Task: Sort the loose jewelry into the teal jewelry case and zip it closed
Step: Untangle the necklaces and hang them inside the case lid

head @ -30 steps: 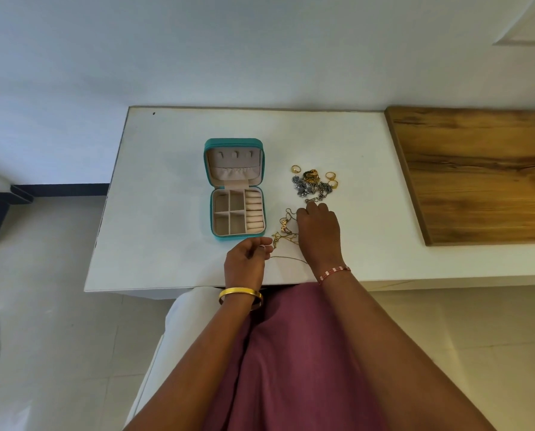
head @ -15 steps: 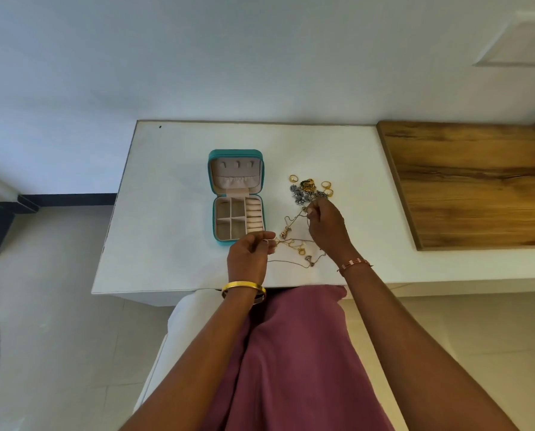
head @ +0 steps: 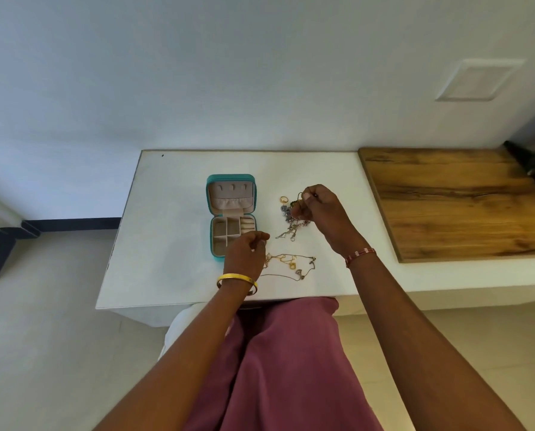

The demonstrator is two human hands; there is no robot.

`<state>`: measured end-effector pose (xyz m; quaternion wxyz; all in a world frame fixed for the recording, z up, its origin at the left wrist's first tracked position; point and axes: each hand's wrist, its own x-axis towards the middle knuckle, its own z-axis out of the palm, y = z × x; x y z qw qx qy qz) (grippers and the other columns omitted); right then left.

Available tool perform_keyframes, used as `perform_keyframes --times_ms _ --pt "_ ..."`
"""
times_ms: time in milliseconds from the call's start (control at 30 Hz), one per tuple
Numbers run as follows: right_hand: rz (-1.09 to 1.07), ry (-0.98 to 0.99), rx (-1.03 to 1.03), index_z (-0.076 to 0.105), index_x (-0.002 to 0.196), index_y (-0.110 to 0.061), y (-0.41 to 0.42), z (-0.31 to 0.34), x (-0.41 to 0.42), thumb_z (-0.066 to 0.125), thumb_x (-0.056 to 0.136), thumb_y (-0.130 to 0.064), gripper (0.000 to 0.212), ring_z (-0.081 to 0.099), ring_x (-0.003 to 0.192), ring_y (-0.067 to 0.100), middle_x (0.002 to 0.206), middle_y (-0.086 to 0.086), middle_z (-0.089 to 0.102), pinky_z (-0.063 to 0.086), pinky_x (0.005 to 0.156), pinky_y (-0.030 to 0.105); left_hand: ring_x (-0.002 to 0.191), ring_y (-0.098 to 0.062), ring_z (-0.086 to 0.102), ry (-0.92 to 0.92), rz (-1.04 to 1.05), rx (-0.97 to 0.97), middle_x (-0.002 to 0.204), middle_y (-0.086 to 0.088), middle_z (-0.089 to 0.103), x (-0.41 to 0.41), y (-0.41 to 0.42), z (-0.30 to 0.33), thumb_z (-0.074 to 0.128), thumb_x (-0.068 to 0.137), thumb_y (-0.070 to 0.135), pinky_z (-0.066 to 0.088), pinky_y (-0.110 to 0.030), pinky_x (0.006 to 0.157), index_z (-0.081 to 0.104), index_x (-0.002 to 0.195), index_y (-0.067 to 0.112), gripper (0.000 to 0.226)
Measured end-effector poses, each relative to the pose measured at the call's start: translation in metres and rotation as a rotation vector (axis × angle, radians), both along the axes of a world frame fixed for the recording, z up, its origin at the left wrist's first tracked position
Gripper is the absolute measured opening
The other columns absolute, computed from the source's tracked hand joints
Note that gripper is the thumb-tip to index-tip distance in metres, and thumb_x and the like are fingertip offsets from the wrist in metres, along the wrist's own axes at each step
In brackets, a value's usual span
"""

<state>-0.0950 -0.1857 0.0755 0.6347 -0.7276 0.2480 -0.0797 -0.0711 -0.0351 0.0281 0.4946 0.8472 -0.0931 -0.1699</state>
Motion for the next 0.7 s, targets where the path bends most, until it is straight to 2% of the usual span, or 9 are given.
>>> perform_keyframes --times_ms 67,100,200,267,500,700 --pt "0.012 -0.031 0.042 0.046 0.080 -0.015 0.002 0.006 0.002 0.031 0.098 -0.006 0.025 0.058 0.066 0.016 0.070 0.006 0.061 0.047 0.070 0.027 0.107 -0.024 0.057 -0.097 -0.085 0.159 0.117 -0.011 0.063 0.006 0.006 -0.009 0.045 0.090 0.007 0.042 -0.025 0.095 0.061 0.113 0.007 0.027" --pt "0.020 -0.046 0.065 0.045 0.080 -0.015 0.003 0.010 0.003 0.031 0.098 -0.006 0.025 0.059 0.064 0.016 0.070 0.007 0.061 0.047 0.069 0.029 0.110 -0.027 0.056 -0.144 -0.134 0.248 0.120 -0.013 0.061 0.009 0.010 -0.015 0.045 0.090 0.008 0.042 -0.030 0.097 0.060 0.115 0.007 0.029" --pt "0.036 -0.080 0.125 0.045 0.080 -0.016 0.009 0.020 0.008 0.032 0.098 -0.007 0.025 0.055 0.059 0.019 0.072 0.008 0.060 0.046 0.064 0.029 0.114 -0.028 0.053 -0.253 -0.296 0.498 0.129 -0.011 0.053 0.018 0.023 -0.032 0.046 0.090 0.008 0.043 -0.034 0.099 0.053 0.122 0.010 0.033" --pt "0.034 -0.106 0.145 0.046 0.079 -0.016 0.014 0.027 0.011 0.032 0.098 -0.008 0.024 0.051 0.054 0.018 0.072 0.008 0.060 0.043 0.057 0.026 0.120 -0.028 0.049 -0.329 -0.384 0.595 0.136 -0.007 0.046 0.023 0.029 -0.039 0.048 0.089 0.007 0.041 -0.035 0.102 0.051 0.126 0.013 0.038" --pt "0.070 -0.180 0.195 0.046 0.080 -0.015 0.030 0.047 0.022 0.033 0.098 -0.007 0.023 0.044 0.047 0.011 0.071 0.007 0.060 0.036 0.047 0.020 0.123 -0.028 0.047 -0.452 -0.462 0.720 0.140 -0.004 0.043 0.033 0.042 -0.048 0.051 0.088 0.006 0.042 -0.036 0.101 0.047 0.130 0.019 0.045" --pt "0.116 -0.154 0.199 0.046 0.080 -0.015 0.047 0.051 0.032 0.034 0.098 -0.007 0.023 0.045 0.043 0.010 0.070 0.008 0.061 0.035 0.044 0.019 0.115 -0.035 0.052 -0.460 -0.359 0.670 0.132 -0.011 0.051 0.045 0.069 -0.050 0.054 0.082 -0.003 0.046 -0.041 0.095 0.055 0.123 0.014 0.045"
